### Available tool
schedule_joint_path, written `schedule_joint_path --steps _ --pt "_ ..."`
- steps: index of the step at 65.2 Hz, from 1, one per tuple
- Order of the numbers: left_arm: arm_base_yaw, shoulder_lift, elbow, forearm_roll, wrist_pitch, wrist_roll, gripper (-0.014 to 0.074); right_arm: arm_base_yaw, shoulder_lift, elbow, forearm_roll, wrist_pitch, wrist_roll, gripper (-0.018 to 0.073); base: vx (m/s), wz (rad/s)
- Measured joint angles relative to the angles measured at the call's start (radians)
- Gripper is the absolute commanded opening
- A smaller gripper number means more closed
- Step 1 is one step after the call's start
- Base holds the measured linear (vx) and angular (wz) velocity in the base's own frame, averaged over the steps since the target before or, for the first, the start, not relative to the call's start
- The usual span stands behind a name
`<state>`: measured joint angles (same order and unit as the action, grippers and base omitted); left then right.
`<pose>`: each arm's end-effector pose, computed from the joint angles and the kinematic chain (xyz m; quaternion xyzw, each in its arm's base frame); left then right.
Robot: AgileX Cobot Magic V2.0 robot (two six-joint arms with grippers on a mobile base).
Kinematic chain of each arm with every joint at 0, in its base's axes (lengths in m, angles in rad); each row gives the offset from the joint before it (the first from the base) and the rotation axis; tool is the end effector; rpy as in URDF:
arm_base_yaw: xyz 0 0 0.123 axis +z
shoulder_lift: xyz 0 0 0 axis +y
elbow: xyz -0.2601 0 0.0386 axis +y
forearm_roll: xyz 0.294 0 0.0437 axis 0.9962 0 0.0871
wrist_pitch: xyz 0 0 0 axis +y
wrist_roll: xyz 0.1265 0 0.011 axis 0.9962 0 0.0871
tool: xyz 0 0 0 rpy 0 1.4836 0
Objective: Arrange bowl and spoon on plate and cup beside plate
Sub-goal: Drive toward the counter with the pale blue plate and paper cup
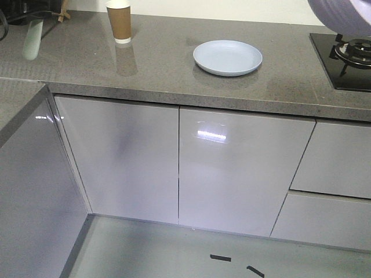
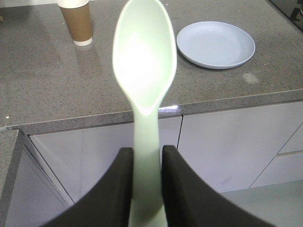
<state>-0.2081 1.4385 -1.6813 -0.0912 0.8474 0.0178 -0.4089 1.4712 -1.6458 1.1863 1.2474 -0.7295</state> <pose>0.3788 -0.0889 0.4365 0.0885 0.8591 -0.0922 0.4956 0.3610 -0.0348 0.4466 -0.1097 0.7865 0.3417 0.5026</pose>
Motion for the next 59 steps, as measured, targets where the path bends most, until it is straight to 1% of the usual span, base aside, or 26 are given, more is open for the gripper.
schedule_joint_path --steps 25,59 --pt "0.000 0.000 0.000 0.000 0.000 0.000 -0.0008 0.000 0.000 0.000 0.000 0.000 0.000 -0.0006 0.00 -0.01" --pt "0.000 0.000 0.000 0.000 0.000 0.000 -0.0008 0.000 0.000 0.000 0.000 0.000 0.000 -0.0006 0.04 0.10"
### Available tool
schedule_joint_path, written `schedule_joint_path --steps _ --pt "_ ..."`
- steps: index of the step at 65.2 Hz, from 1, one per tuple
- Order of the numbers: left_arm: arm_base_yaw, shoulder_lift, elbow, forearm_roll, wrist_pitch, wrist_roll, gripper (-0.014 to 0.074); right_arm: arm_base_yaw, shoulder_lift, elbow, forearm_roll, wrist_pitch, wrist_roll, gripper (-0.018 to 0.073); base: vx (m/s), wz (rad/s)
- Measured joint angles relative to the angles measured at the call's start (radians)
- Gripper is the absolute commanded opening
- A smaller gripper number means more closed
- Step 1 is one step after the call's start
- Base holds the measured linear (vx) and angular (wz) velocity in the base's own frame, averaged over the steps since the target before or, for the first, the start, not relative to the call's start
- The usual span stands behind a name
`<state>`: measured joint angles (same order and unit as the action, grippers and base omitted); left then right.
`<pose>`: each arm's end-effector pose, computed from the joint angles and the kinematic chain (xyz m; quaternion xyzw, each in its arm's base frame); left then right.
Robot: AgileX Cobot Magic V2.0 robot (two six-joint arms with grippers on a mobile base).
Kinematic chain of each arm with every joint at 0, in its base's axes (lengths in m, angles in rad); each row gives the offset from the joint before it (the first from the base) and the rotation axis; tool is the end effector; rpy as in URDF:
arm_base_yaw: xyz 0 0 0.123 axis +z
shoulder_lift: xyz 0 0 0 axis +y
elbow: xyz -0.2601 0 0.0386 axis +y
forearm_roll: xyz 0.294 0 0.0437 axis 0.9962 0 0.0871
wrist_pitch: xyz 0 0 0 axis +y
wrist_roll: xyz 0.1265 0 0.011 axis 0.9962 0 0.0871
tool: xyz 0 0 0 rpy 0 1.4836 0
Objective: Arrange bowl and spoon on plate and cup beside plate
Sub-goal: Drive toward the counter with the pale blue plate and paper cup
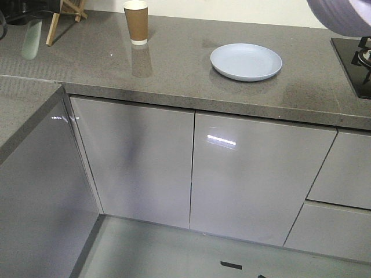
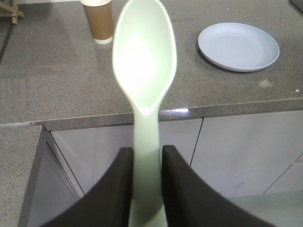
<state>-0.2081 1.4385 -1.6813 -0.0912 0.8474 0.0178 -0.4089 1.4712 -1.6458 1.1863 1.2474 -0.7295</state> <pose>0.3788 -0.0889 0.4365 0.0885 0.8591 -0.0922 0.4956 0.3610 -0.0348 0.4466 -0.1097 0.7865 0.3417 0.5026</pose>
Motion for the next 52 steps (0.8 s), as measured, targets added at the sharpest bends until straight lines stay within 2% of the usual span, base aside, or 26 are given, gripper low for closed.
schedule_joint_path --steps 52 --pt "0.001 0.000 0.000 0.000 0.000 0.000 -0.0008 0.000 0.000 0.000 0.000 0.000 0.000 -0.0006 0.04 -0.08"
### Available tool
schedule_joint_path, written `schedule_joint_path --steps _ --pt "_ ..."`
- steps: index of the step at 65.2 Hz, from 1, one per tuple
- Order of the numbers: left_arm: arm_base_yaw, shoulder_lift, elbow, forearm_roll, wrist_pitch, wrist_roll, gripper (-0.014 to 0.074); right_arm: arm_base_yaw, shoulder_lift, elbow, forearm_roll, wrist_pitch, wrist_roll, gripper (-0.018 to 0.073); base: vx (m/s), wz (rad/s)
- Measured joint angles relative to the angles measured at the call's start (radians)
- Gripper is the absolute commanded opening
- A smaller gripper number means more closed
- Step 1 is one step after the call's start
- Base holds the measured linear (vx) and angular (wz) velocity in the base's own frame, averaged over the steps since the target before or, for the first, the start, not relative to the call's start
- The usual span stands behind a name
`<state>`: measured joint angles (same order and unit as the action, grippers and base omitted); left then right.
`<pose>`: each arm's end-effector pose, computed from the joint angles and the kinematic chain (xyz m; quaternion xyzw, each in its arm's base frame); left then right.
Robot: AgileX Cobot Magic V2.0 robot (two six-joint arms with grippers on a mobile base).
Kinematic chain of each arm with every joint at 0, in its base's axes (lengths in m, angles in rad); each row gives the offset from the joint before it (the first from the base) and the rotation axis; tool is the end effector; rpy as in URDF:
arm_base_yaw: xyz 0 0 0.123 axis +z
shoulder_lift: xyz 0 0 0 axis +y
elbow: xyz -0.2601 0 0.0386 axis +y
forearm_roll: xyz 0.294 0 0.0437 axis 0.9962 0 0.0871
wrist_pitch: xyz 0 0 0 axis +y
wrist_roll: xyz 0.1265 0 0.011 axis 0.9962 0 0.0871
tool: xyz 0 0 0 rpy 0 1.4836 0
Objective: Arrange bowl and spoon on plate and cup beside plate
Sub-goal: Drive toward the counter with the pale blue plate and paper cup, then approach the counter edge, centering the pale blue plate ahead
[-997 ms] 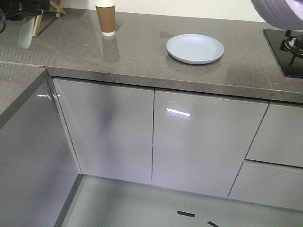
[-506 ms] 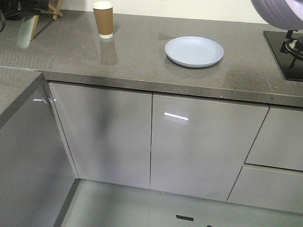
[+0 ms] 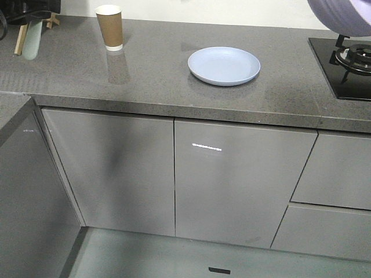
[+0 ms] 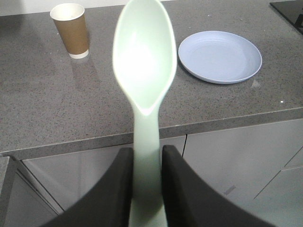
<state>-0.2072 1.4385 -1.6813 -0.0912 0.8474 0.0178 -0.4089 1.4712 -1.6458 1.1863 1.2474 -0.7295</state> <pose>0.3789 -0.0885 0.4365 0.0881 0.8591 -0.0920 0.4957 0.3610 -0.0348 0.4466 -0.1097 0.7865 0.3417 0.5026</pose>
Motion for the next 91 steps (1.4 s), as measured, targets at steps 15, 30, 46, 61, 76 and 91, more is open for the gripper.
schedule_joint_path --steps 15,30,46,61,76,91 --pt "0.000 0.000 0.000 0.000 0.000 0.000 -0.0008 0.000 0.000 0.000 0.000 0.000 0.000 -0.0006 0.04 -0.04" --pt "0.000 0.000 0.000 0.000 0.000 0.000 -0.0008 0.000 0.000 0.000 0.000 0.000 0.000 -0.0006 0.04 -0.07" --pt "0.000 0.000 0.000 0.000 0.000 0.000 -0.0008 0.000 0.000 0.000 0.000 0.000 0.000 -0.0006 0.05 -0.04" --pt "0.000 0.000 0.000 0.000 0.000 0.000 -0.0008 0.000 0.000 0.000 0.000 0.000 0.000 -0.0006 0.07 0.01" --pt "0.000 0.000 0.000 0.000 0.000 0.000 -0.0008 0.000 0.000 0.000 0.000 0.000 0.000 -0.0006 0.09 -0.03" --pt "0.000 0.000 0.000 0.000 0.000 0.000 -0.0008 0.000 0.000 0.000 0.000 0.000 0.000 -0.0006 0.10 -0.09"
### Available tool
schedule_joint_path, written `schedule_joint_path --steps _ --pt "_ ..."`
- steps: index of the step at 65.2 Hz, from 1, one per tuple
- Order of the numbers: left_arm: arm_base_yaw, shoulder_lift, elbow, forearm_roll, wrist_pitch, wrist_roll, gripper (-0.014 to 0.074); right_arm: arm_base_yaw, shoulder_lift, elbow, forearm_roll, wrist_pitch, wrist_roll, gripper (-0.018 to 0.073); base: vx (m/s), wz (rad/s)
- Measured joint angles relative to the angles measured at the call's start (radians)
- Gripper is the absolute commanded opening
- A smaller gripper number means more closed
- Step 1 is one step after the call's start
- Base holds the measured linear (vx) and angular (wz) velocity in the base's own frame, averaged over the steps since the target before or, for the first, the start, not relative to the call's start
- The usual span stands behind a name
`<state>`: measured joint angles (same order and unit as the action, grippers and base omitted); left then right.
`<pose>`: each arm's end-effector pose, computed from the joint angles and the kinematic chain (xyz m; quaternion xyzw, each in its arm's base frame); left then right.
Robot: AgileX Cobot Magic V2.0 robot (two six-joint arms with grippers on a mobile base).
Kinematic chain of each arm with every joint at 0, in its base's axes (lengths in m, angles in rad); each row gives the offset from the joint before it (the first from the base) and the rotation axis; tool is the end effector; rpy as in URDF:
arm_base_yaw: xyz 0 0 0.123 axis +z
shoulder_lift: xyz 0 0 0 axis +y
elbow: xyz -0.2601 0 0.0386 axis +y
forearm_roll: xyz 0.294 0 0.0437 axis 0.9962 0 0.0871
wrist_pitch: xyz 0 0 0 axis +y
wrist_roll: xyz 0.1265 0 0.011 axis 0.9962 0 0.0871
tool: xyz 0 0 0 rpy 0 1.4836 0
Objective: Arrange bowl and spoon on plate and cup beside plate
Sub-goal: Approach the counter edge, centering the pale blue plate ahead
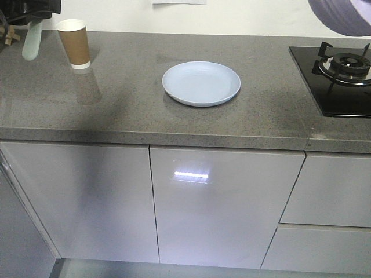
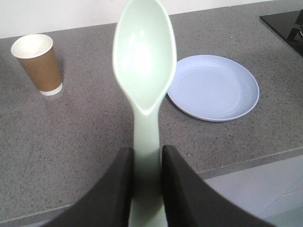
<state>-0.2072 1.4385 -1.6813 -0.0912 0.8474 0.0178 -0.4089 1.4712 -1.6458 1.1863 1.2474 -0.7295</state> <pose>0.3789 -0.0885 0.4365 0.0881 0.8591 -0.0920 0.4957 0.3610 -0.0348 0.4466 -0.1097 0.7865 0.3417 0.5026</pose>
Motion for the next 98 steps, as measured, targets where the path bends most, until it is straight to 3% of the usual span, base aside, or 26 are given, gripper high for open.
schedule_joint_path --steps 98 --pt "0.000 0.000 0.000 0.000 0.000 0.000 -0.0006 0.000 0.000 0.000 0.000 0.000 0.000 -0.0006 0.06 0.00"
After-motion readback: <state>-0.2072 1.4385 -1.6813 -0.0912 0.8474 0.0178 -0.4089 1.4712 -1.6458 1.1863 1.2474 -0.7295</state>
